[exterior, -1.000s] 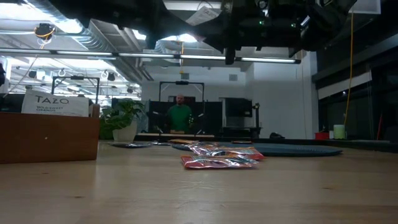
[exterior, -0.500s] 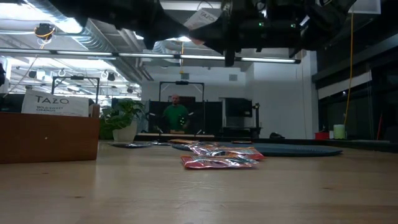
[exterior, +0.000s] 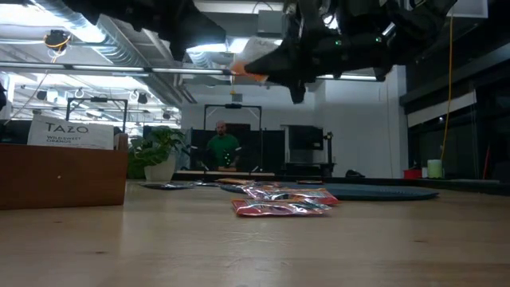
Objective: Pick & Place Tea
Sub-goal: Put the white tea bag into the right section of the wooden organizer
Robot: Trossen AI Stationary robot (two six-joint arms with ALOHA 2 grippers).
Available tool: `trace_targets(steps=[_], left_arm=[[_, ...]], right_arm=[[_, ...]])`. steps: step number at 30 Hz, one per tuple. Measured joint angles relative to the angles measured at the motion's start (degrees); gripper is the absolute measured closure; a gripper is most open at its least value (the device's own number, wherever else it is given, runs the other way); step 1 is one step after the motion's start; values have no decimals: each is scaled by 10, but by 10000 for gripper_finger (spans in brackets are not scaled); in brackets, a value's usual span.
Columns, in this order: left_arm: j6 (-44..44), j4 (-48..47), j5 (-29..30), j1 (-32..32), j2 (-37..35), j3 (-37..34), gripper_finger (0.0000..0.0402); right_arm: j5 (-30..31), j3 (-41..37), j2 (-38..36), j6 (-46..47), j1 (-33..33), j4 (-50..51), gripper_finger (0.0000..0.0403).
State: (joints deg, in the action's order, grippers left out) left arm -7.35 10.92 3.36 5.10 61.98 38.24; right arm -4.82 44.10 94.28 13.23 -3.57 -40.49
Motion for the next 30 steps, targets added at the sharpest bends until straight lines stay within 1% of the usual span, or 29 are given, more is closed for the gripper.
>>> trace_targets(steps=[3,8,10,15,24,28,30], left_arm=[[-25,-38,-50,19,8,17,341],[-26,-86,-64,37,28,53,341],[-25,-105,-78,42,32,67,341],[-25,-112,-121,45,39,76,341],[-24,-110,-123,45,39,76,340],[-24,-89,-124,45,39,76,340],[-24,-83,-134,45,39,76,340]], right_arm=[[-13,6,0,-1,0,33,387],[-13,55,0,-29,10,149,387],[-13,71,0,-41,14,176,387],[-13,91,0,-59,16,185,387],[-13,111,0,-74,14,187,387],[-13,114,0,-75,14,185,387],[-13,114,0,-75,14,188,387]])
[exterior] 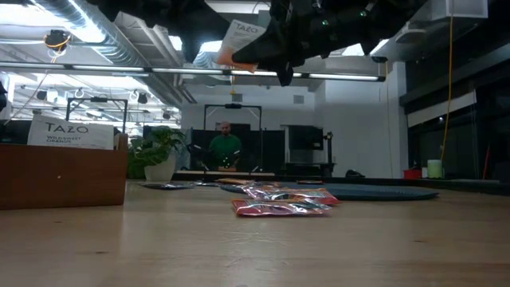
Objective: Pick & Place Tea
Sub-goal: Put the white tea bag into the right section of the wooden organizer
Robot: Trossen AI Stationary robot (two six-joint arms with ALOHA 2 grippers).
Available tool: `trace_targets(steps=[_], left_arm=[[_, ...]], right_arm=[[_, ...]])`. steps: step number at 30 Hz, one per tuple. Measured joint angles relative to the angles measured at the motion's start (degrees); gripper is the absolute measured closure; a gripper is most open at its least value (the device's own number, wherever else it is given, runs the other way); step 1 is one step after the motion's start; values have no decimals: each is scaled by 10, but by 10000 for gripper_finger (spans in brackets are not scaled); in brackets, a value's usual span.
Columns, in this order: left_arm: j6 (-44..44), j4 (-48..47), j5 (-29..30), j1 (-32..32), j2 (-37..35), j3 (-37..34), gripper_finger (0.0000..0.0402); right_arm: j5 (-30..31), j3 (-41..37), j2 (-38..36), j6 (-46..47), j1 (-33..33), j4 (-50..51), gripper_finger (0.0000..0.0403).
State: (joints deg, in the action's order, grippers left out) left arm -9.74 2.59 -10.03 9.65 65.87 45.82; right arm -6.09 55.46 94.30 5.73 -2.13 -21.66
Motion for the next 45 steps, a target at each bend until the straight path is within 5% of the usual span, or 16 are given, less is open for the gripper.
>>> trace_targets(steps=[23,30,45], left_arm=[[-2,-6,-16,0,-4,0,306],[0,14,19,0,-4,0,288],[-3,41,-19,6,7,0,292]], right_arm=[[1,0,0,1,0,-5,386],[12,0,0,0,0,-9,386],[15,0,0,0,0,-13,386]])
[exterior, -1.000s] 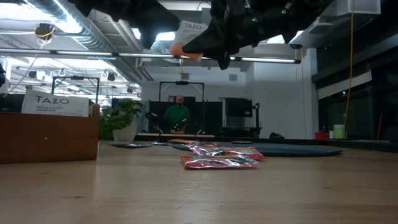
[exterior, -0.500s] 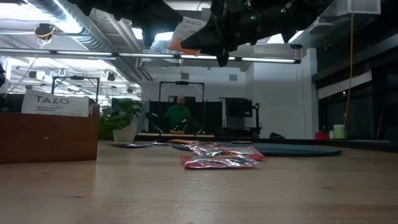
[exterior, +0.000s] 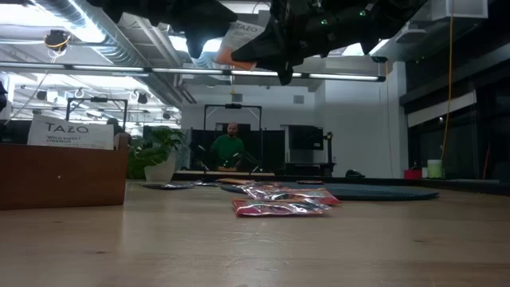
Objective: Pick & Place Tea
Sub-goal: Put the white tea bag into the right section of the wooden organizer
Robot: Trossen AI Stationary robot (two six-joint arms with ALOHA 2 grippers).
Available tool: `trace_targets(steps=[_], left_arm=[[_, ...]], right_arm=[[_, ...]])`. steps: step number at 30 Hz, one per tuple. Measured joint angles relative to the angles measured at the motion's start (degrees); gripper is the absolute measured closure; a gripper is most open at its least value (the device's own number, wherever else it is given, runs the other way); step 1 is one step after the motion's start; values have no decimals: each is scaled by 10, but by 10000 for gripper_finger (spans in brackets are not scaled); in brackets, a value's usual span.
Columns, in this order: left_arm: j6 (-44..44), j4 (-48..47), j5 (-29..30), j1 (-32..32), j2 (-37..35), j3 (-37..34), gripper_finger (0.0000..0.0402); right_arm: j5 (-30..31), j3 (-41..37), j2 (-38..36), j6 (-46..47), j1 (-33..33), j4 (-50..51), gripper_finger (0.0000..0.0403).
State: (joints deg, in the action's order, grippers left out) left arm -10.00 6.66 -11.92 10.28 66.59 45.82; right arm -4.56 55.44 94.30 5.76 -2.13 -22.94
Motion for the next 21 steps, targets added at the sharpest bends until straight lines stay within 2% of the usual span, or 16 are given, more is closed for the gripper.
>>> trace_targets(steps=[15,21], left_arm=[[-13,30,-16,0,29,0,299],[-15,26,-36,0,29,0,327]], right_arm=[[0,0,0,0,0,0,386],[0,0,0,0,0,0,386]])
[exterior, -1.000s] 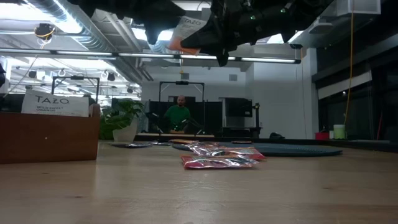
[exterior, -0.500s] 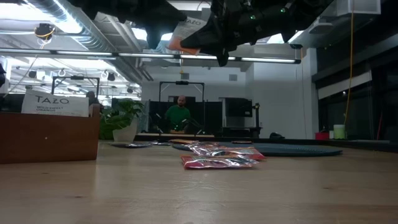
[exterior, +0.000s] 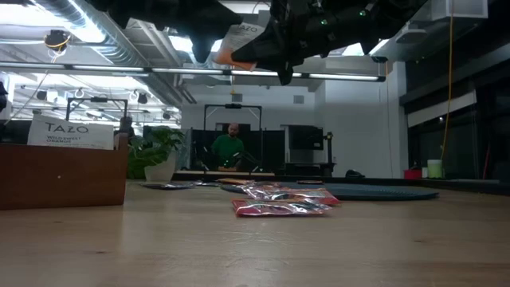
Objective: Pick & Place Tea
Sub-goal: Put the white tea bag into the right section of the wooden organizer
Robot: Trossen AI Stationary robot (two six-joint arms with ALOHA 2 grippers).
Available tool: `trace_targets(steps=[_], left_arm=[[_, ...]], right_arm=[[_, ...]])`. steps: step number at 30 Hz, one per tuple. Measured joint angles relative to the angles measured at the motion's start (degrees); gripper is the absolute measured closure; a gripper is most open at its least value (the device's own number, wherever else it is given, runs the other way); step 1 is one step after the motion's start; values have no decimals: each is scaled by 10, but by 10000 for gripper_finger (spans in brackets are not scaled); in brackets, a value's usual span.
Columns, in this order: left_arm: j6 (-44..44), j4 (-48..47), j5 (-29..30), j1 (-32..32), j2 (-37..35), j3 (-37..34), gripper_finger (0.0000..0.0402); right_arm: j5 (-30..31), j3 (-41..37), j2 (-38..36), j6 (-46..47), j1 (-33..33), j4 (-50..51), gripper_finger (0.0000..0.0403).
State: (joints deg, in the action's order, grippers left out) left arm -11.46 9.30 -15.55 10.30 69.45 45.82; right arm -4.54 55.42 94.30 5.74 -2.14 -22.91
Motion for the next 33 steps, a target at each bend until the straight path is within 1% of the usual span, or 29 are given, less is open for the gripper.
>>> trace_targets(steps=[7,13,17,19,21,24,26,29,33], left_arm=[[0,0,0,0,0,0,395],[1,-3,0,0,0,0,400],[0,-33,15,0,-1,0,399],[-5,-65,45,-6,-6,0,400],[-7,-100,94,-17,-17,0,400],[-15,-149,157,-42,-41,0,400],[-24,-161,192,-65,-60,0,400],[-45,-161,261,-111,-96,-17,400],[-108,-155,381,-194,-143,-69,400]], right_arm=[[0,0,0,0,0,0,386],[0,0,0,1,0,0,380],[0,0,0,30,0,21,352],[0,0,0,40,0,54,336],[0,-4,0,55,0,78,321],[2,-15,0,69,6,89,306],[2,-23,0,77,11,89,302],[15,-34,0,88,18,86,300],[55,-52,0,89,28,75,302]])
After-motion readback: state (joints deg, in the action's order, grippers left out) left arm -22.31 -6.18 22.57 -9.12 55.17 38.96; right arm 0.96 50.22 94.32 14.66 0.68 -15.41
